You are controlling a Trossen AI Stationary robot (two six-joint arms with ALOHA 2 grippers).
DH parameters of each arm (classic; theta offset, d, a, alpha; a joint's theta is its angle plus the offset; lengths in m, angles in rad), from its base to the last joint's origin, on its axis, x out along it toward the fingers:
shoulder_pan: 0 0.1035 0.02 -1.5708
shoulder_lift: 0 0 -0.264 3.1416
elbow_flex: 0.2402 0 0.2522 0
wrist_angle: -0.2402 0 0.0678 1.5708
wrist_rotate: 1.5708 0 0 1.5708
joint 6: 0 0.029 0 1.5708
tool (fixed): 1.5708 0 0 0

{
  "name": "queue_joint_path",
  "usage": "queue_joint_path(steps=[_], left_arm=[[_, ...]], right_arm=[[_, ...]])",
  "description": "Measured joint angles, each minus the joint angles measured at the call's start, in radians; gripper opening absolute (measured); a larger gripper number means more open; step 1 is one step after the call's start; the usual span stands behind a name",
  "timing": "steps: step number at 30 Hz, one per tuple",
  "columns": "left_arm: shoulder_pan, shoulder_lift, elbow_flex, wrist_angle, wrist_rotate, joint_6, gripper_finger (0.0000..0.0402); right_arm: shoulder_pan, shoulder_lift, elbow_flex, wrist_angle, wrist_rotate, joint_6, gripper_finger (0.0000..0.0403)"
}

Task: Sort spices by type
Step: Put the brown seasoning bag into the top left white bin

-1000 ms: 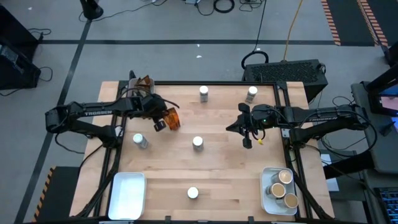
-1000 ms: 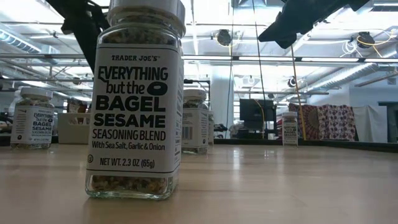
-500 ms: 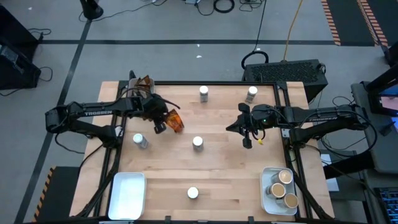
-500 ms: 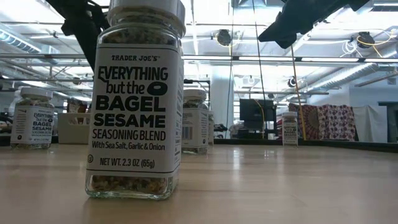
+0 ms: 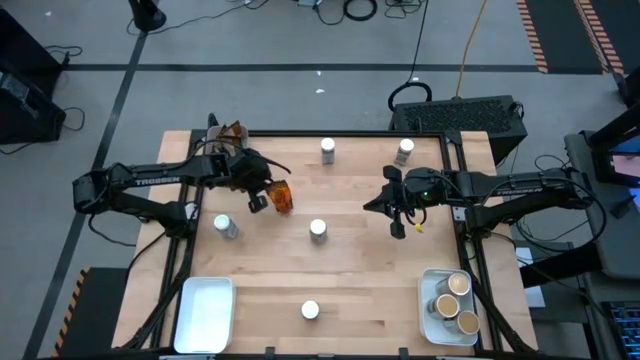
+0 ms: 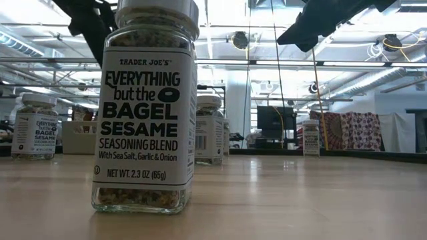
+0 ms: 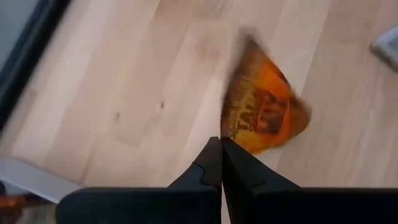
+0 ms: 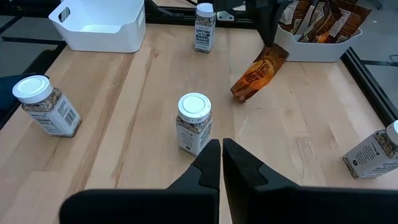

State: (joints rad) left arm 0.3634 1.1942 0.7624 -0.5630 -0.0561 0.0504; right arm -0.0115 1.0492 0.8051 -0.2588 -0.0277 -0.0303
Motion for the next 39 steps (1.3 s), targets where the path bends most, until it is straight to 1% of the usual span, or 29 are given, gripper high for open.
queue_joint_path(steps=[6,12,19,23,28,32,36,39], left_arm=[[-0.022,0.000,0.103,-0.045,-0.020,0.038,0.0002],[-0.040,0.000,0.212,-0.161,-0.077,0.068,0.0001],[-0.043,0.000,0.314,-0.355,-0.212,0.139,0.0001],[-0.037,0.000,0.362,-0.432,-0.295,0.141,0.0000],[0.002,0.000,0.394,-0.491,-0.328,0.145,0.0000],[0.056,-0.003,0.400,-0.556,-0.351,0.150,0.0000],[0.101,-0.012,0.400,-0.604,-0.356,0.146,0.0000],[0.116,-0.029,0.400,-0.607,-0.356,0.165,0.0000]], right_arm=[[0.000,0.000,0.000,0.000,0.000,-0.010,0.0000],[0.000,0.000,0.000,0.000,0.000,-0.011,0.0000],[0.000,0.000,0.001,0.000,0.000,-0.010,0.0000],[0.000,0.000,0.001,0.000,0.000,-0.011,0.0000],[0.000,0.000,0.001,0.000,0.000,-0.011,0.0000],[0.000,0.000,0.001,0.000,0.000,-0.010,0.0000],[0.000,0.000,0.001,0.000,0.000,-0.012,0.0000],[0.000,0.000,0.001,0.000,0.000,-0.015,0.0000]])
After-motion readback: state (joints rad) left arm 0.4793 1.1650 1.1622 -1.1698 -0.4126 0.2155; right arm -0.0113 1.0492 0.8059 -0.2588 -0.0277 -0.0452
